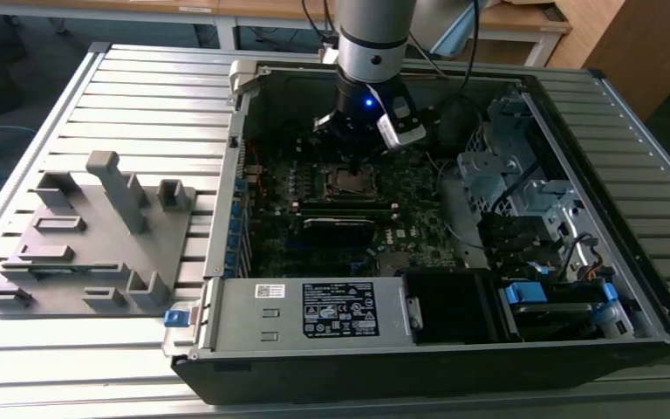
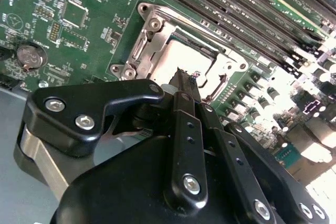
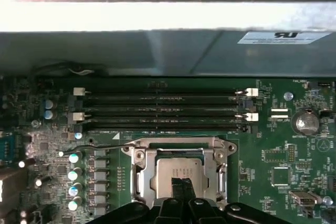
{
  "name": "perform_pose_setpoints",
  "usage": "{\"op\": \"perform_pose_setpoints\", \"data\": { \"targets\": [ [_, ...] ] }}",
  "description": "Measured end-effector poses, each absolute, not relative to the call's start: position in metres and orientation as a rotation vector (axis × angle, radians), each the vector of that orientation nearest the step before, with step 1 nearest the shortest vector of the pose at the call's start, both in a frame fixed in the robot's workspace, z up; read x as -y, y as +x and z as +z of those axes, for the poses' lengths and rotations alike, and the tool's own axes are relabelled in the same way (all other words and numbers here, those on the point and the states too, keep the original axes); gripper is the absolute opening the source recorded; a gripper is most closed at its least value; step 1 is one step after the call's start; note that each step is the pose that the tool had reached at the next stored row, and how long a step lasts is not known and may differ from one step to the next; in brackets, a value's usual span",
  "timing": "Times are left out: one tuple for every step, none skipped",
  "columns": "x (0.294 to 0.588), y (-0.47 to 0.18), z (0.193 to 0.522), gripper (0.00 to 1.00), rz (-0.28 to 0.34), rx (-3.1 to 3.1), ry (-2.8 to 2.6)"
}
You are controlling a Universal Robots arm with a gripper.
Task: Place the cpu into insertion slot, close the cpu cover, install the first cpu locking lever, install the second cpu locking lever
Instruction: 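Close the cpu cover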
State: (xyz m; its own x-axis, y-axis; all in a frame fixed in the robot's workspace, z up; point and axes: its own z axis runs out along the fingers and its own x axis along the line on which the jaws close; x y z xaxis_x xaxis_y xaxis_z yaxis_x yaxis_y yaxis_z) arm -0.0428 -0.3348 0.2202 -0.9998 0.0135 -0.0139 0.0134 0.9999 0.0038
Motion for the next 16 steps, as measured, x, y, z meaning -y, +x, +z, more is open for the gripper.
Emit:
{"op": "perform_pose_setpoints", "data": {
  "targets": [
    [0.3348, -0.0429, 0.2200, 0.10, 0.005, -3.123, 0.021],
    [0.3348, -0.0430, 0.2200, 0.10, 0.002, -3.120, 0.021],
    [0.3348, -0.0429, 0.2199, 0.10, 0.000, -3.119, 0.021],
    [0.3349, -0.0429, 0.2199, 0.10, -0.001, -3.120, 0.025],
    [0.3349, -0.0429, 0.2197, 0.10, -0.001, -3.119, 0.033],
    [0.3348, -0.0429, 0.2193, 0.10, -0.001, -3.119, 0.048],
    [0.3348, -0.0429, 0.2191, 0.10, -0.001, -3.119, 0.064],
    [0.3349, -0.0430, 0.2189, 0.10, -0.002, -3.119, 0.077],
    [0.3349, -0.0430, 0.2189, 0.10, -0.002, -3.118, 0.085],
    [0.3349, -0.0430, 0.2189, 0.10, -0.002, -3.118, 0.086],
    [0.3349, -0.0430, 0.2188, 0.10, -0.002, -3.118, 0.086],
    [0.3349, -0.0429, 0.2188, 0.10, -0.002, -3.118, 0.086],
    [0.3349, -0.0430, 0.2188, 0.10, -0.002, -3.118, 0.087],
    [0.3349, -0.0433, 0.2187, 0.10, -0.002, -3.118, 0.087],
    [0.3349, -0.0444, 0.2184, 0.10, -0.001, -3.118, 0.087],
    [0.3348, -0.0461, 0.2181, 0.10, -0.001, -3.118, 0.087]
  ]
}}
